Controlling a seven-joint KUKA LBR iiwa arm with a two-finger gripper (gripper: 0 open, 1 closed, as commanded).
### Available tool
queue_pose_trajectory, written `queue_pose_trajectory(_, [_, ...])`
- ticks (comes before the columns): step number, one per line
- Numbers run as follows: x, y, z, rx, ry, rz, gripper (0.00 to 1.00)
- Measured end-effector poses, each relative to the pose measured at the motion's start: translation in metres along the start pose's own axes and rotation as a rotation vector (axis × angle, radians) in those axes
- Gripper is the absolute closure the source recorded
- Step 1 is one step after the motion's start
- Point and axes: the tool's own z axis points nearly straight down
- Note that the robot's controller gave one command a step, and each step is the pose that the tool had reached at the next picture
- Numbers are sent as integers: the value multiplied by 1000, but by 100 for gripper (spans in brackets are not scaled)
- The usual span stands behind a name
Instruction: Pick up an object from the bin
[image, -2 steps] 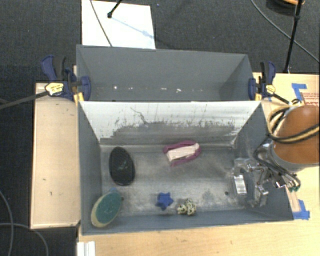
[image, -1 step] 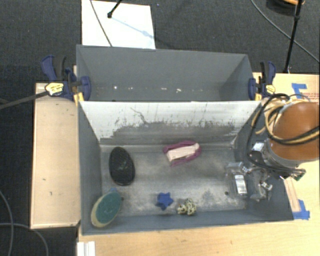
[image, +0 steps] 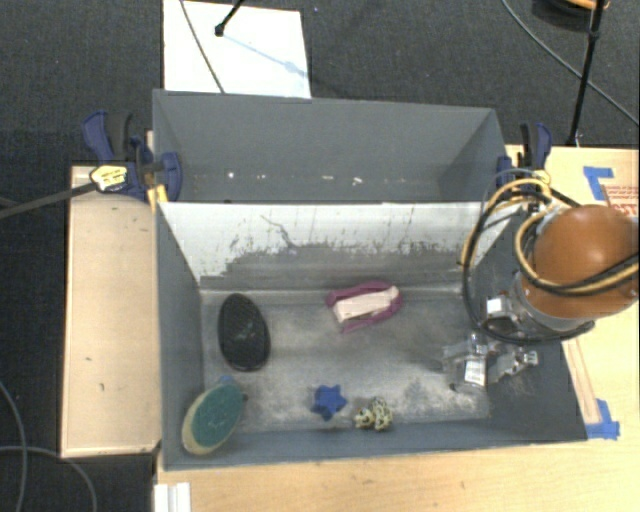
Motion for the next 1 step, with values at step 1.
queue_pose_trajectory(1, [-4, -15, 0, 1, 3, 25, 0])
